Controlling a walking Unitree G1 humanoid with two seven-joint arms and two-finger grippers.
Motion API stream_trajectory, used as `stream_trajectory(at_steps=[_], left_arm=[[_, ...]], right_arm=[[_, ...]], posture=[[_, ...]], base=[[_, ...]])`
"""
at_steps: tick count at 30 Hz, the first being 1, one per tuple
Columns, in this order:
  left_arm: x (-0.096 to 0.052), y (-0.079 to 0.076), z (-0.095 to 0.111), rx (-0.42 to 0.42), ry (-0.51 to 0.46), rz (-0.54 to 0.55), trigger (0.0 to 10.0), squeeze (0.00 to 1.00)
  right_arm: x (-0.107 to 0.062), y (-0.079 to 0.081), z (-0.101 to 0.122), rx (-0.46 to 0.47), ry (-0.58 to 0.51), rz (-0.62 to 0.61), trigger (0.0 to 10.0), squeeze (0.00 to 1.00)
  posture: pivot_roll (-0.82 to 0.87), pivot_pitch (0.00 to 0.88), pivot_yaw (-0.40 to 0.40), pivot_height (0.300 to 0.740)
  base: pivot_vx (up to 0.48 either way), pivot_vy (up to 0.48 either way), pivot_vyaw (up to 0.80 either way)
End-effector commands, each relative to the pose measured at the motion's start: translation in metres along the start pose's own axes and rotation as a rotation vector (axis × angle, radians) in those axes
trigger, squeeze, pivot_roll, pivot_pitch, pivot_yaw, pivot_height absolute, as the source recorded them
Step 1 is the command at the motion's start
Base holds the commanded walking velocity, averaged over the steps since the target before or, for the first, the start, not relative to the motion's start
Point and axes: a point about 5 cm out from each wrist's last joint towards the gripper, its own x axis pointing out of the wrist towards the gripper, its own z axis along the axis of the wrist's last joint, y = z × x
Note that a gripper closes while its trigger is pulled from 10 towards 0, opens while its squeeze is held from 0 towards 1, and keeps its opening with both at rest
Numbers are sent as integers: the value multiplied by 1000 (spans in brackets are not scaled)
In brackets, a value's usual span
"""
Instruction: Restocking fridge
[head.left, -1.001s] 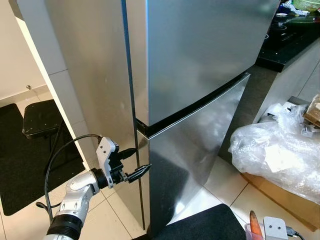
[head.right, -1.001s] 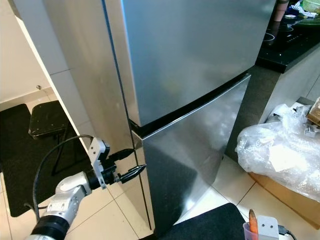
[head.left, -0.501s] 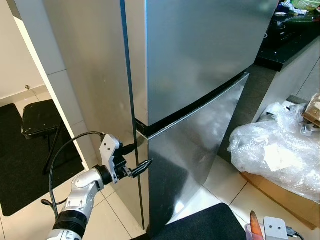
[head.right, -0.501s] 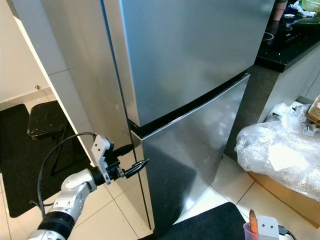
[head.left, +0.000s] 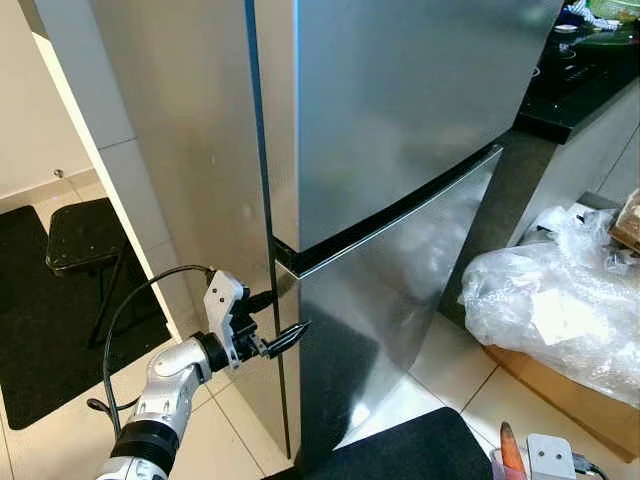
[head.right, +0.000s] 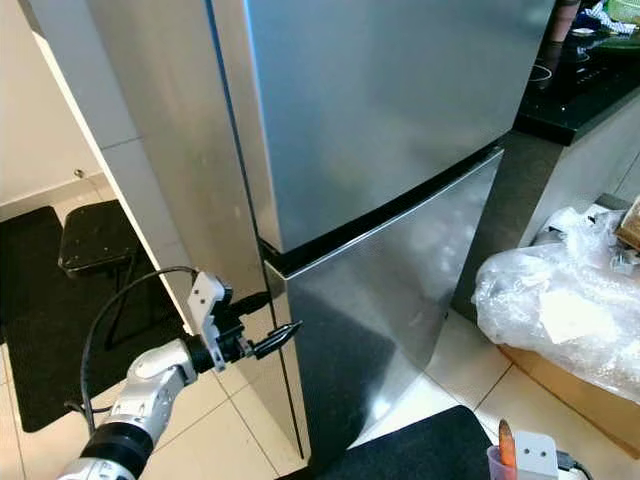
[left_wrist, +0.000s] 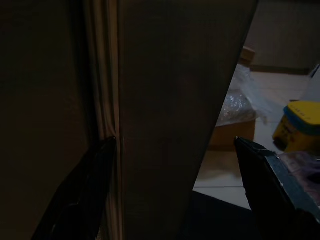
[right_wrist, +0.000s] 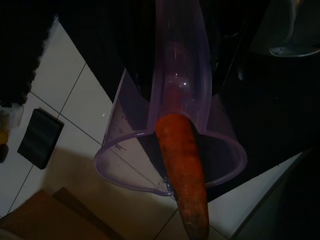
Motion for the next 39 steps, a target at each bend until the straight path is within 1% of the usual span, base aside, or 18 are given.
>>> stream_trajectory(at_steps=[1,4,7,26,39], left_arm=[[11,-16,-2,-9,3,-138,10000,0],[14,-24,-3,-26,-1,-191,10000,0],[16,-28,-4,-30,-2,-210,10000,0],[21,-37,-2,-58,-19,-266,10000,0],[29,-50,1,-88,-44,-333,10000,0]], right_arm=[[1,-2,3,15,-17,-10,10000,0],[1,-2,3,17,-18,-10,10000,0],[0,-1,3,19,-16,-10,10000,0],[0,-1,1,24,-15,-10,10000,0],[0,-1,1,25,-16,-11,10000,0]], posture=[[44,0,21,740],[44,0,21,740],[45,0,21,740],[43,0,24,740],[43,0,23,740]], base=[[0,0,0],[0,0,0],[0,0,0],[0,0,0],[0,0,0]])
